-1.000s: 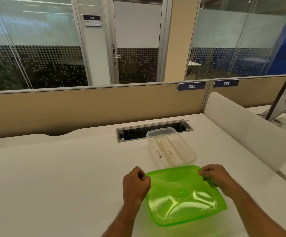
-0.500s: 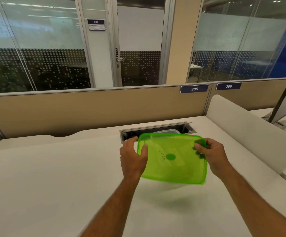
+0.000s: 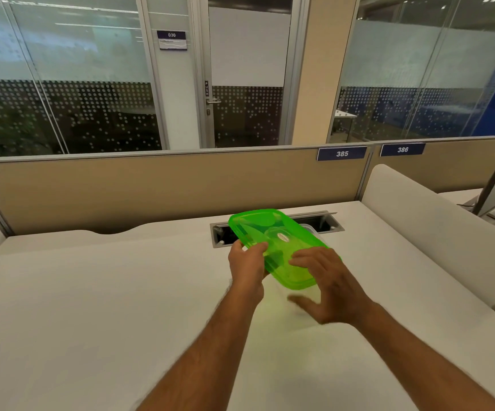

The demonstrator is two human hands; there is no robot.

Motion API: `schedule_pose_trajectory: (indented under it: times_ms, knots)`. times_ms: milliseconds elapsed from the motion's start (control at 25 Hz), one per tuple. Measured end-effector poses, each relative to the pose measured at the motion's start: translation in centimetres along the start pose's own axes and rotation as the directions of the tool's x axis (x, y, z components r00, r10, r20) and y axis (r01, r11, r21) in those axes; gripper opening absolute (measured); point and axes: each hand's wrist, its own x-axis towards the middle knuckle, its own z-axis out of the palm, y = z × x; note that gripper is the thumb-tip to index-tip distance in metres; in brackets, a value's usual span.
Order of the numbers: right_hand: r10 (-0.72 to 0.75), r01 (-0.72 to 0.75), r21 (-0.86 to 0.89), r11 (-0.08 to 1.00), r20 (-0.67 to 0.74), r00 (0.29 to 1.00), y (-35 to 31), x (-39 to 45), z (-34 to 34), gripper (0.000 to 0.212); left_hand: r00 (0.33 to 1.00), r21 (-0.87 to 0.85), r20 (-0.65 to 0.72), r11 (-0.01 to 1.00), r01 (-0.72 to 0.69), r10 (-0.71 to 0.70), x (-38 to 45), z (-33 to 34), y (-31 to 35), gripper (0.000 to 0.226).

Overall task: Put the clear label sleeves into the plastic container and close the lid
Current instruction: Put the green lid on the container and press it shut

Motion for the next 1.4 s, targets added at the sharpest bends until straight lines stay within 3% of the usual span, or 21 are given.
schedule_pose_trajectory:
  times_ms: [80,160,200,280,360,440,520,640,760,1160,1320,1400]
  knots:
    - [0.055,-0.066,0.091,0.994,0.113,0.992,1.1,-0.8,-0.1,0.067,1.000,0.024,-0.024,1.000,-0.001,0.001,0.6,-0.5,-0.4,0.027]
    - [0.272,-0.280,0.179,0.943,0.066,0.960,2.3,-0.7,0.3,0.064,1.000,0.084,-0.020,0.996,0.008,-0.006,1.0,-0.8,-1.0,0.028]
    - [0.422,-0.419,0.200,0.886,0.030,0.906,3.0,-0.2,0.6,0.059,1.000,0.127,-0.012,0.992,0.014,-0.012,1.2,-0.9,-1.3,0.030]
    - [0.702,-0.698,0.196,0.689,0.058,0.710,4.9,0.8,1.3,0.055,0.999,0.166,0.017,0.985,0.036,-0.040,1.4,-0.8,-2.1,0.031]
    - [0.856,-0.875,0.193,0.444,0.197,0.478,7.1,1.4,1.8,0.055,0.996,0.140,0.045,0.988,0.069,-0.076,1.8,-0.4,-2.9,0.030]
    - [0.884,-0.926,0.186,0.328,0.284,0.371,9.0,1.5,2.4,0.052,0.997,0.204,0.030,0.977,0.061,-0.069,2.5,0.1,-3.8,0.027]
    - [0.889,-0.931,0.148,0.335,0.279,0.364,10.2,1.3,3.1,0.048,1.000,0.413,0.003,0.911,-0.014,0.014,3.5,0.4,-4.6,0.024]
    - [0.904,-0.930,0.134,0.342,0.223,0.365,11.5,1.0,3.9,0.048,0.990,0.762,0.076,0.633,-0.134,0.118,4.6,0.6,-5.2,0.034]
    - [0.909,-0.929,0.072,0.362,0.194,0.369,12.8,0.9,4.6,0.050,0.985,0.888,0.107,0.433,-0.155,0.133,6.0,0.7,-6.0,0.047]
    - [0.922,-0.936,0.003,0.351,0.171,0.347,14.7,0.3,6.7,0.045,0.981,0.944,0.131,0.285,-0.167,0.144,8.1,1.3,-8.2,0.051]
    - [0.920,-0.941,0.029,0.338,0.200,0.337,15.2,-0.1,6.8,0.043,0.981,0.944,0.136,0.281,-0.170,0.137,8.1,1.3,-8.7,0.051]
    - [0.922,-0.955,0.061,0.290,0.250,0.296,15.5,-0.1,6.9,0.045,0.981,0.941,0.140,0.289,-0.174,0.135,8.2,1.3,-8.9,0.052]
